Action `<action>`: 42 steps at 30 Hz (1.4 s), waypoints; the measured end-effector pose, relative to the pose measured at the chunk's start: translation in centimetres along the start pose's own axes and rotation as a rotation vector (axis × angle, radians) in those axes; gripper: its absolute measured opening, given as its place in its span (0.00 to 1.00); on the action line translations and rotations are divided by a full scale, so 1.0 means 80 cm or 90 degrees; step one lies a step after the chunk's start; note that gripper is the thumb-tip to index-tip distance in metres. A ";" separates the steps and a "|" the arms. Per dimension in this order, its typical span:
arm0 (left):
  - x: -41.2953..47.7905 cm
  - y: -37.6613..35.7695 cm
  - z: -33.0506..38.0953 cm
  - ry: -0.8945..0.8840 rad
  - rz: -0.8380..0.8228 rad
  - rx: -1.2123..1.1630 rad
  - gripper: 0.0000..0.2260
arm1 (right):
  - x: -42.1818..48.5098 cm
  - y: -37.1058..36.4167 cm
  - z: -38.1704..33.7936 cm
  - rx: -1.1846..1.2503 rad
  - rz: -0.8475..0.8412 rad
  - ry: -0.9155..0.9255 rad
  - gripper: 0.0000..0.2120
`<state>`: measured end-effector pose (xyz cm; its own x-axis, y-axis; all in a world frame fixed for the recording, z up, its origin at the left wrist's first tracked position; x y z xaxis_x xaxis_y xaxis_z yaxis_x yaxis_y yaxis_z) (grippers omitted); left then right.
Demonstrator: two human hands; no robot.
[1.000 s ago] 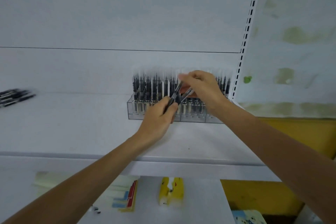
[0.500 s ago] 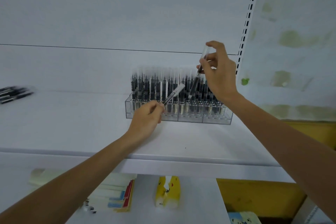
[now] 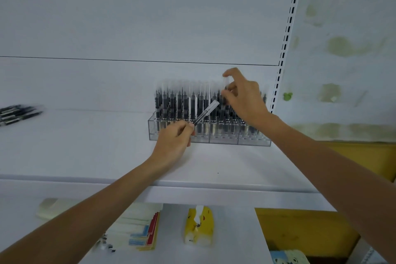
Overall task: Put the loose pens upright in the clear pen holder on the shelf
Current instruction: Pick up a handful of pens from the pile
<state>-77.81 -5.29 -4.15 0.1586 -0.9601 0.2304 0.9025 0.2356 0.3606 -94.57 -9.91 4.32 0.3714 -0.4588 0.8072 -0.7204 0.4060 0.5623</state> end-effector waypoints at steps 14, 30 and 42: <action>-0.001 -0.014 0.028 -0.094 -0.001 -0.001 0.03 | -0.036 -0.009 -0.027 0.148 0.015 -0.143 0.20; -0.029 -0.058 0.004 -0.209 -0.178 0.466 0.11 | -0.008 0.068 -0.002 0.038 0.218 -0.028 0.22; -0.031 -0.057 0.005 -0.195 -0.165 0.451 0.12 | -0.014 0.027 -0.002 -0.024 0.109 0.003 0.20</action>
<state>-82.46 -3.92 -5.99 -0.2298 -0.9378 0.2603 0.4115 0.1487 0.8992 -96.40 -8.42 4.67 0.2485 -0.3767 0.8924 -0.7511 0.5069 0.4231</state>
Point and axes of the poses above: each hand's wrist, its own x-axis towards the middle knuckle, its own y-axis out of the back of the hand, z = x × y, the point moved 6 cm from there along x, towards the middle knuckle, and after that the axes turned 14 degrees about y, right-handed, at the moved point
